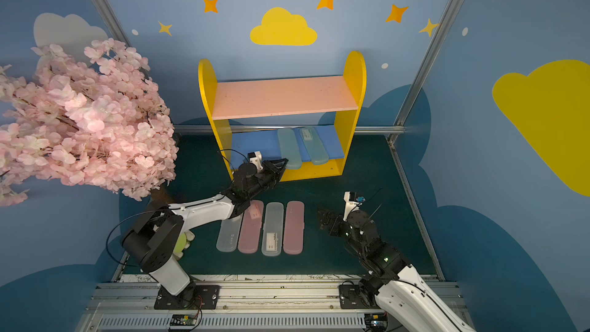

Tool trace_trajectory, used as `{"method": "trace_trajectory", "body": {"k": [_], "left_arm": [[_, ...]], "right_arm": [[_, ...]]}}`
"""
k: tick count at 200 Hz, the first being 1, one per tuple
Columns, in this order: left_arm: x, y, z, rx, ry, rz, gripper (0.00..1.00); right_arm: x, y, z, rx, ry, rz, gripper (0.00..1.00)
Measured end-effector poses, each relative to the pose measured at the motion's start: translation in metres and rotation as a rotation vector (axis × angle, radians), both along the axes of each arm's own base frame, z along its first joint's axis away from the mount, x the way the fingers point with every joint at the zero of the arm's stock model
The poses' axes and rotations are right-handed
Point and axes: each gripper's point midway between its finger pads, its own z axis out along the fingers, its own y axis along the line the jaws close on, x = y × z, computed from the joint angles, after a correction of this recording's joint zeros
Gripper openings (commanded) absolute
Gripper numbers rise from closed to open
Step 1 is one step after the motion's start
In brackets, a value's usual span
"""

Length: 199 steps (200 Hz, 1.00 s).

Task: Remove the pencil cases from the shelf
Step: Pick up the pencil case from the shelf.

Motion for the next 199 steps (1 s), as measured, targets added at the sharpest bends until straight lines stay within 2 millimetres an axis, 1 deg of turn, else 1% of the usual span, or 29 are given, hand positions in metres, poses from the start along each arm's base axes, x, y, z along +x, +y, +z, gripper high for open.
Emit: {"method": "trace_trajectory", "body": {"k": [21, 41, 68, 91, 107, 118, 135, 157, 174, 199], "left_arm": [[-0.030, 0.004, 0.022, -0.005, -0.054, -0.051, 0.03], [-0.059, 0.009, 0.033, -0.006, -0.084, -0.098, 0.03], [-0.096, 0.018, 0.030, 0.009, -0.086, -0.148, 0.03], [-0.125, 0.027, 0.024, 0.025, -0.081, -0.187, 0.03], [-0.143, 0.033, 0.026, 0.026, -0.092, -0.209, 0.03], [-0.152, 0.038, 0.028, 0.022, -0.104, -0.217, 0.03], [-0.165, 0.047, 0.036, 0.004, -0.128, -0.224, 0.03], [-0.175, 0.055, 0.041, -0.016, -0.149, -0.226, 0.03], [-0.179, 0.058, 0.040, -0.024, -0.147, -0.228, 0.03], [-0.181, 0.057, 0.032, -0.028, -0.116, -0.237, 0.03]], "right_arm": [[-0.003, 0.007, 0.011, 0.033, -0.006, 0.038, 0.99], [-0.008, 0.017, 0.020, 0.080, -0.007, 0.091, 0.99], [-0.013, 0.035, 0.038, 0.166, 0.004, 0.172, 0.98], [-0.016, 0.052, 0.060, 0.249, 0.017, 0.245, 0.97], [-0.015, 0.063, 0.074, 0.307, 0.026, 0.295, 0.95], [-0.015, 0.071, 0.080, 0.346, 0.041, 0.324, 0.93], [-0.012, 0.082, 0.084, 0.402, 0.082, 0.364, 0.89], [-0.007, 0.098, 0.091, 0.462, 0.127, 0.413, 0.87], [-0.004, 0.107, 0.099, 0.493, 0.145, 0.448, 0.86], [0.000, 0.118, 0.118, 0.539, 0.150, 0.487, 0.82]]}}
